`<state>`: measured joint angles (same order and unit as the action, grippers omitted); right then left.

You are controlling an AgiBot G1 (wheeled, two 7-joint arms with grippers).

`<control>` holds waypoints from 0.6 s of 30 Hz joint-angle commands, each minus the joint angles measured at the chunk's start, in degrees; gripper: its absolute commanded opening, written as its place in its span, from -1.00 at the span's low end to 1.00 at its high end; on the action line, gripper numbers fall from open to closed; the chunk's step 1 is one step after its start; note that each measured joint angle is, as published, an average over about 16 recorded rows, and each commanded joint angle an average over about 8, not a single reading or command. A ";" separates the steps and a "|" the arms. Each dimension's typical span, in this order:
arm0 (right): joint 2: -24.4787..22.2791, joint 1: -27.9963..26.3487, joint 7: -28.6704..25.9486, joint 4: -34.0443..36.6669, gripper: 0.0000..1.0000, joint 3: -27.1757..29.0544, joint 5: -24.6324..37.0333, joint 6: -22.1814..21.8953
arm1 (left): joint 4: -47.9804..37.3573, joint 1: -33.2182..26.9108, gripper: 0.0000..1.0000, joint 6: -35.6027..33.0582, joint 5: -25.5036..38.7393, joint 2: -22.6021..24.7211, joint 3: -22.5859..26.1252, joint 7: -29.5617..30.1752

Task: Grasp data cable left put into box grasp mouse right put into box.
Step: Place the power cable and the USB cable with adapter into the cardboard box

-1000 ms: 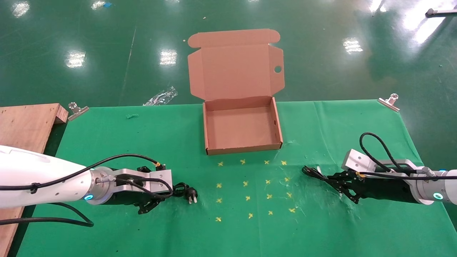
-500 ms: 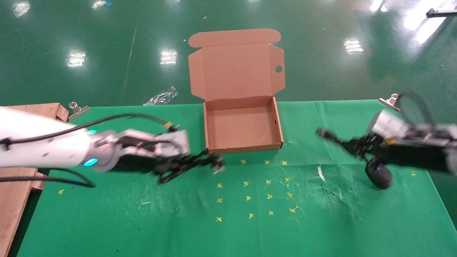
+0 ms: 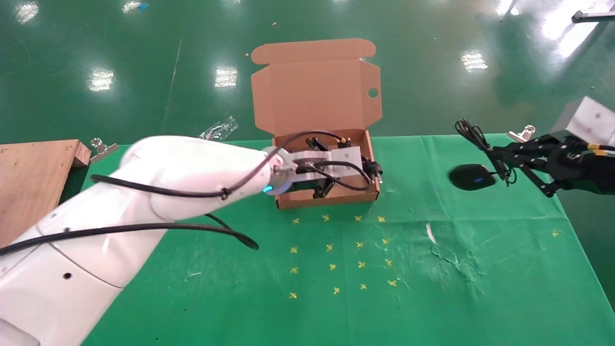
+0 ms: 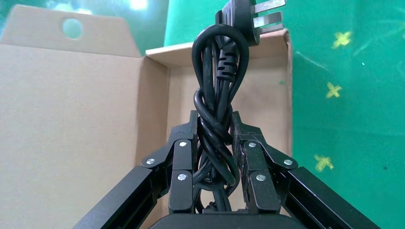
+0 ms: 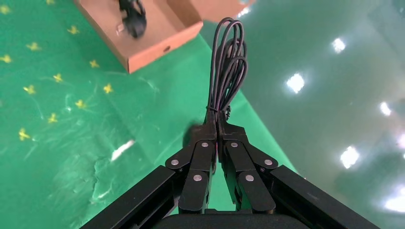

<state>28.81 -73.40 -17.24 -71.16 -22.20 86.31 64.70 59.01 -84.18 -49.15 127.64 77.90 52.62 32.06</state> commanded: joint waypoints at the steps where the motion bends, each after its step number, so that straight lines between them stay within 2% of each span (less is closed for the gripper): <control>1: -1.53 0.65 -1.87 -3.15 -1.00 0.53 -0.32 -0.24 | -1.21 -0.63 1.00 2.86 0.08 0.51 3.01 1.40; 6: -1.86 0.85 -3.02 -5.23 -1.00 2.14 -3.10 -1.37 | -2.40 -2.58 1.00 5.48 -1.98 0.38 8.29 4.11; 10: -0.29 -0.16 -2.42 -5.21 -1.00 2.54 -4.43 -1.65 | -3.64 -4.01 1.00 6.83 -3.43 0.11 11.19 5.96; 14: 2.99 -2.18 -1.24 -4.61 -1.00 1.69 -4.13 -1.42 | -5.28 -5.87 1.00 7.37 -4.71 -1.80 11.66 8.30; 18: 7.87 -5.34 0.61 -2.87 -1.00 -0.18 -2.52 -0.96 | -3.82 -7.45 1.00 7.03 -5.54 -7.56 9.93 10.98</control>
<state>37.32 -79.20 -16.01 -72.87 -22.75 84.13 63.99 57.21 -90.99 -42.71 122.87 69.75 62.64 43.40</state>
